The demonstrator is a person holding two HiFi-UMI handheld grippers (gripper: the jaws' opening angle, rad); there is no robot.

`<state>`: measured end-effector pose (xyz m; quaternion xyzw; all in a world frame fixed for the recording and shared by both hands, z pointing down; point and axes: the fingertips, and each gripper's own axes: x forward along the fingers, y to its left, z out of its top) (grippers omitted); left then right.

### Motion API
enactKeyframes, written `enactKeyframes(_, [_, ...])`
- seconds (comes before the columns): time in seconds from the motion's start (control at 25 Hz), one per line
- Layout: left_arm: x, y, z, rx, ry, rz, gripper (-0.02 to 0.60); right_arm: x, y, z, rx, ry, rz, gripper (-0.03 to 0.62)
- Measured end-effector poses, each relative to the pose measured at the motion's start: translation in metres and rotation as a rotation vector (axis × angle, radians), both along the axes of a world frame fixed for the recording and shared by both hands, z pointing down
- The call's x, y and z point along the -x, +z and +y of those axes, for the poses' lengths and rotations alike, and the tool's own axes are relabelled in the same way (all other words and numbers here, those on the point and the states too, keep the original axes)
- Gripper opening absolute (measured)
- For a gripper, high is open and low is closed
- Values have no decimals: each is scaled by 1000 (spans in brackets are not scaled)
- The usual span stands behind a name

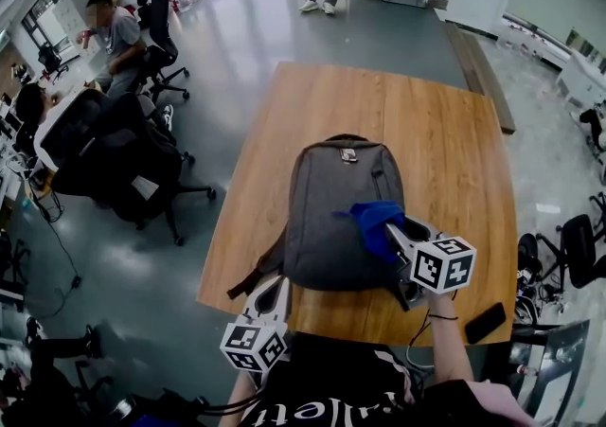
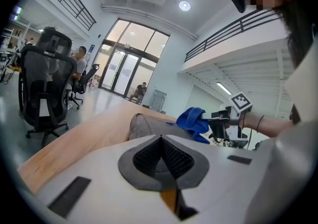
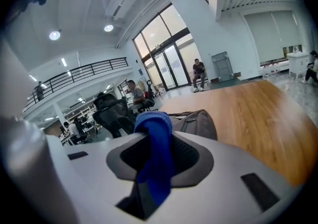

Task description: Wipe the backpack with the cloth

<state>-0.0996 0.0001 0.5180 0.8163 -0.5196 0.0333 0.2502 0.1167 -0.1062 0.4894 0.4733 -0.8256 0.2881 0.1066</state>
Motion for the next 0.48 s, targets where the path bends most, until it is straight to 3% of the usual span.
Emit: enactKeyframes(0.48, [-10, -4, -5, -2, 24, -13, -2, -111, 49, 20, 105, 222, 64, 117])
